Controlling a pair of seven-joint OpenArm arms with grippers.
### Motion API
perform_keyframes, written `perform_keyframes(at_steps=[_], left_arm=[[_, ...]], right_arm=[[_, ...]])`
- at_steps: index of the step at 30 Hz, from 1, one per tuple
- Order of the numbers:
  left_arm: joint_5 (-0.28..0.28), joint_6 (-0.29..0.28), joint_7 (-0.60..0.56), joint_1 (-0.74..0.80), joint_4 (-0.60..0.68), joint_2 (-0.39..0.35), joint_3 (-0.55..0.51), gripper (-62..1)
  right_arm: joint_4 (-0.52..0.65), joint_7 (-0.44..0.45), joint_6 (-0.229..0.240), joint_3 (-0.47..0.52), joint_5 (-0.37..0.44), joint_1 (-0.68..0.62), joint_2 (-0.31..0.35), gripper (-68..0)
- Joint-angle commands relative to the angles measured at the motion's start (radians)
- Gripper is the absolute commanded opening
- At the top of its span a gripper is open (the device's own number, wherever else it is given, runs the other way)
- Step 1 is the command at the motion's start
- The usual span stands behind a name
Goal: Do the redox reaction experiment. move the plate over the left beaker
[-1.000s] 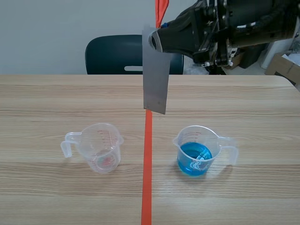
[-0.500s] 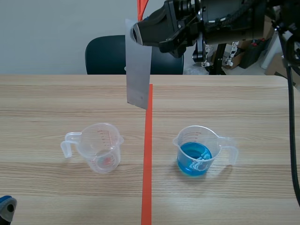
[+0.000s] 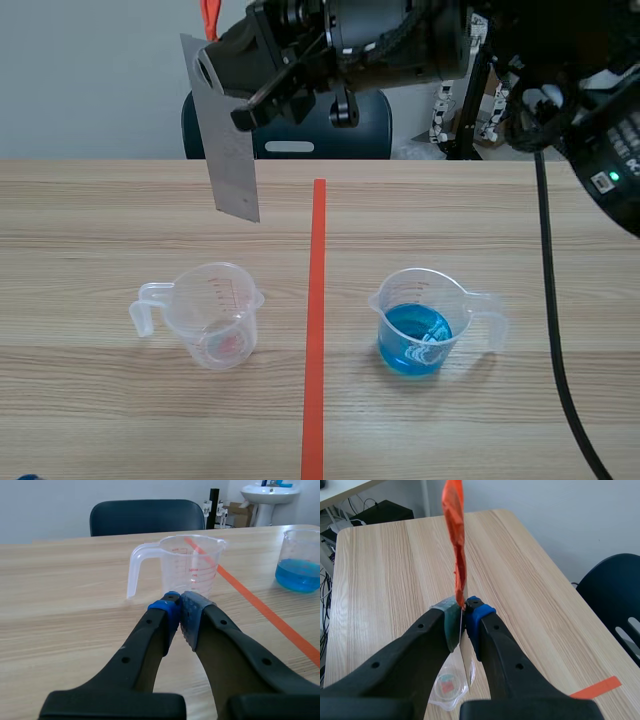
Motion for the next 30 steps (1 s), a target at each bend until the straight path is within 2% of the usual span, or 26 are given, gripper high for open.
perform_keyframes(at_steps=[1,8,12,15,22,27,30], left_arm=[[-0.008,0.014,-0.044,0.003,-0.015,-0.008,-0.005,-58.1],[-0.011,0.03,-0.12,-0.012,-0.123,-0.035,-0.008,-58.1],[-0.014,0.029,-0.175,-0.014,-0.164,-0.076,-0.008,-58.1],[-0.014,0.029,-0.175,-0.014,-0.182,-0.106,-0.007,-58.1],[-0.022,0.021,-0.175,-0.014,-0.151,-0.15,-0.006,-58.2],[-0.022,-0.042,-0.175,-0.013,-0.083,-0.174,-0.006,-58.2],[-0.022,-0.047,-0.175,-0.013,-0.06,-0.187,-0.006,-58.2]], right_arm=[[-0.019,0.039,-0.006,-0.009,-0.014,0.02,-0.011,-66.9],[-0.08,0.094,-0.006,-0.065,-0.019,0.02,-0.032,-66.9],[-0.081,0.088,-0.006,-0.082,-0.003,0.02,-0.032,-66.9],[-0.081,0.089,-0.006,-0.082,0.018,0.019,-0.032,-66.9],[-0.082,0.076,-0.015,-0.13,0.037,0.02,-0.048,-66.9],[-0.083,0.061,-0.024,-0.164,0.026,0.02,-0.053,-66.9],[-0.083,0.043,-0.024,-0.164,0.003,0.02,-0.064,-66.9]])
